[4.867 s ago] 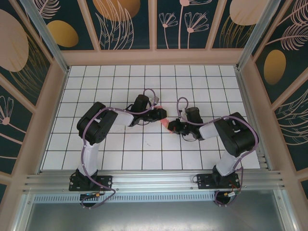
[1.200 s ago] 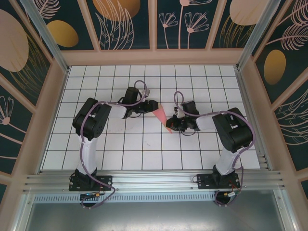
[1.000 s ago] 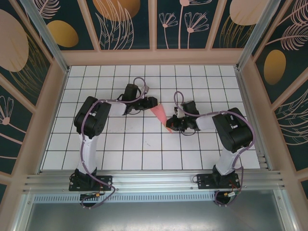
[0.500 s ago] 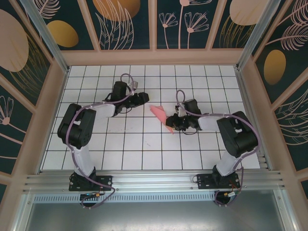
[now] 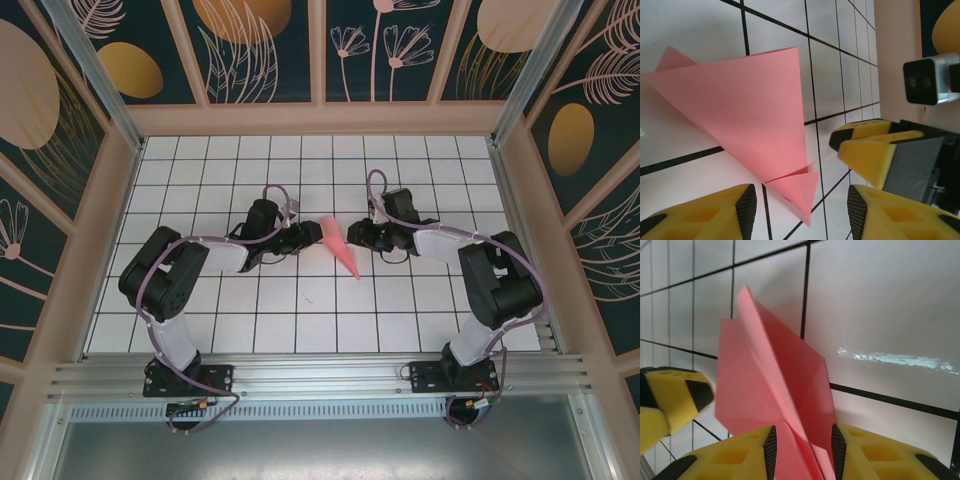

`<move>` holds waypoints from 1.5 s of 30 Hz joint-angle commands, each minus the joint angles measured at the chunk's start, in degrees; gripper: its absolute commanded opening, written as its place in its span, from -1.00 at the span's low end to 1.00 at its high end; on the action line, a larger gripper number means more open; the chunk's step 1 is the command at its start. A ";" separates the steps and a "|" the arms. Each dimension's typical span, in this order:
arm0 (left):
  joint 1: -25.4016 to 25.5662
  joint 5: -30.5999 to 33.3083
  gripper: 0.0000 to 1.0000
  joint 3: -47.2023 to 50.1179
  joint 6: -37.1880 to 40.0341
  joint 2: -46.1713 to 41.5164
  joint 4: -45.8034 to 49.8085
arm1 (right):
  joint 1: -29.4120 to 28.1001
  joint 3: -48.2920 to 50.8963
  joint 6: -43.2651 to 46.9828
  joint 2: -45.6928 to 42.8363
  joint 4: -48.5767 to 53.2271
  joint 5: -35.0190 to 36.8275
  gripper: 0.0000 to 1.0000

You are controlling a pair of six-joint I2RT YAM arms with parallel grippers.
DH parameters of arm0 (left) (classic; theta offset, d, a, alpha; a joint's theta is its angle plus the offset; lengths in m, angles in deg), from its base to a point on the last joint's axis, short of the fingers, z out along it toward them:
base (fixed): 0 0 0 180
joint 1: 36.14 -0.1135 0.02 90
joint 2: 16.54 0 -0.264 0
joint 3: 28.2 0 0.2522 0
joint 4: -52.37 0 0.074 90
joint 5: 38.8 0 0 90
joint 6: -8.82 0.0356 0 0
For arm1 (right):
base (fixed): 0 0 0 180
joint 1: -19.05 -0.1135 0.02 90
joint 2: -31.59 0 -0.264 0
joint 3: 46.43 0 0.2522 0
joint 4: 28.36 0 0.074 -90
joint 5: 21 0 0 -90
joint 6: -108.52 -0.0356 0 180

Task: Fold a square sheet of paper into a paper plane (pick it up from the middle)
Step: Move the paper plane to the center of the table.

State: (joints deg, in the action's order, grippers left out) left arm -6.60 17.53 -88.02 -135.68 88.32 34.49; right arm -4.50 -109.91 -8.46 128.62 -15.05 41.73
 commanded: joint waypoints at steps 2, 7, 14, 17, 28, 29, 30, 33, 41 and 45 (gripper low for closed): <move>-0.36 0.57 0.08 -0.30 -2.19 1.69 -3.57 | -0.71 -2.52 4.01 3.21 2.76 -2.45 -0.23; -0.41 0.10 0.08 -0.08 -2.57 2.80 -3.79 | -1.71 -2.75 4.92 4.64 2.26 -4.84 -0.21; -0.36 0.77 0.08 -0.28 -2.55 3.91 -2.86 | -4.54 -2.99 6.32 4.45 3.00 -2.96 -0.22; -0.36 1.37 0.08 -0.19 -2.55 4.09 -2.29 | -6.22 -3.87 6.94 5.31 4.90 1.12 -0.32; -0.45 8.67 0.07 3.37 -2.61 -1.40 -0.37 | -16.95 -11.62 6.23 6.52 16.16 24.18 -0.77; -0.45 9.52 0.07 3.79 -2.55 -2.19 -0.06 | -17.75 -12.48 5.35 6.29 17.32 26.22 -0.80; -0.45 10.47 0.07 4.11 -2.41 -3.11 0.58 | -18.39 -13.55 4.08 6.16 18.88 28.70 -0.85; -0.45 14.15 0.08 4.99 -1.62 -6.20 3.29 | -20.02 -16.47 2.34 5.64 23.22 35.17 -0.96; -0.45 20.61 0.10 8.24 0.79 -15.24 9.10 | -20.35 -23.30 -2.41 8.95 31.14 40.87 -0.94; -0.45 21.18 0.11 10.22 1.18 -18.09 9.97 | -19.78 -24.87 -3.25 12.99 31.05 37.99 -0.83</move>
State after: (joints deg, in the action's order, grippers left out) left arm -6.77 36.61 -79.30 -136.25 72.08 41.53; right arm -24.74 -133.23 -9.53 138.00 12.03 79.63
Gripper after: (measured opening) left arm 0.555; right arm 0.081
